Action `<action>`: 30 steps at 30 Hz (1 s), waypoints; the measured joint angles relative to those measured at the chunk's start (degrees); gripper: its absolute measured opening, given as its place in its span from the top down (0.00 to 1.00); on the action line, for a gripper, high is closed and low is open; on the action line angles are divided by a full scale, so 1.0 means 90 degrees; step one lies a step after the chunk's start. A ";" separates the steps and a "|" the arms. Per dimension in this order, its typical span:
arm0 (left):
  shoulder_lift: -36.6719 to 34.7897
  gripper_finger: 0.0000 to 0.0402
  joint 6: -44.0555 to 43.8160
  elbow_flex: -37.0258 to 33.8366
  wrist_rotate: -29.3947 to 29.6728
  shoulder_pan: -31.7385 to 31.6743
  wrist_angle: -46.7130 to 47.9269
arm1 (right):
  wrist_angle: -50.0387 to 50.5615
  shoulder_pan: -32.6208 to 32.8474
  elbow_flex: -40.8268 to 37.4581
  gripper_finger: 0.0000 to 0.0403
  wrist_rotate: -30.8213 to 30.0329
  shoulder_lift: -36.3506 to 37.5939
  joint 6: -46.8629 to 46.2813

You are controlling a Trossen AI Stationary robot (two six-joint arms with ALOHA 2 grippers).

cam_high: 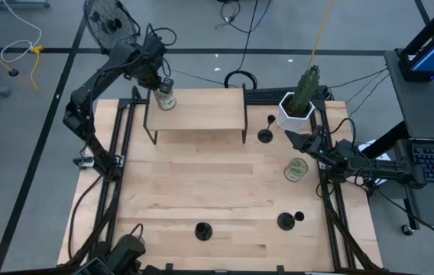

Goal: Pick & Place candle stick holders
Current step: Put the middle silver scented candle on the shelf, then put the bottom left silver scented candle on the shelf

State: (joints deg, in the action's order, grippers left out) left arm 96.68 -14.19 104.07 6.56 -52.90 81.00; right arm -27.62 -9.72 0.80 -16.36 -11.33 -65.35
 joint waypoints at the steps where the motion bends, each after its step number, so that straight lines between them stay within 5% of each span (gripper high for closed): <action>1: 0.0000 0.88 0.0006 0.0000 0.0001 0.0000 0.0022 | 0.0000 0.0000 0.0000 0.98 0.0000 0.0000 -0.0001; 17: -0.0638 0.83 0.0026 0.0002 -0.0056 -0.0116 -0.0080 | 0.0000 0.0002 0.0002 0.98 0.0000 0.0002 -0.0001; 30: -0.2126 0.83 -0.0004 0.0007 -0.1230 0.0736 0.0907 | 0.0000 0.0001 0.0007 0.98 0.0016 0.0000 0.0006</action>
State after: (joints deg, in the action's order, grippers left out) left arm 77.55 -14.23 104.14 -4.51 -46.28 89.16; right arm -27.62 -9.70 0.86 -16.22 -11.33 -65.30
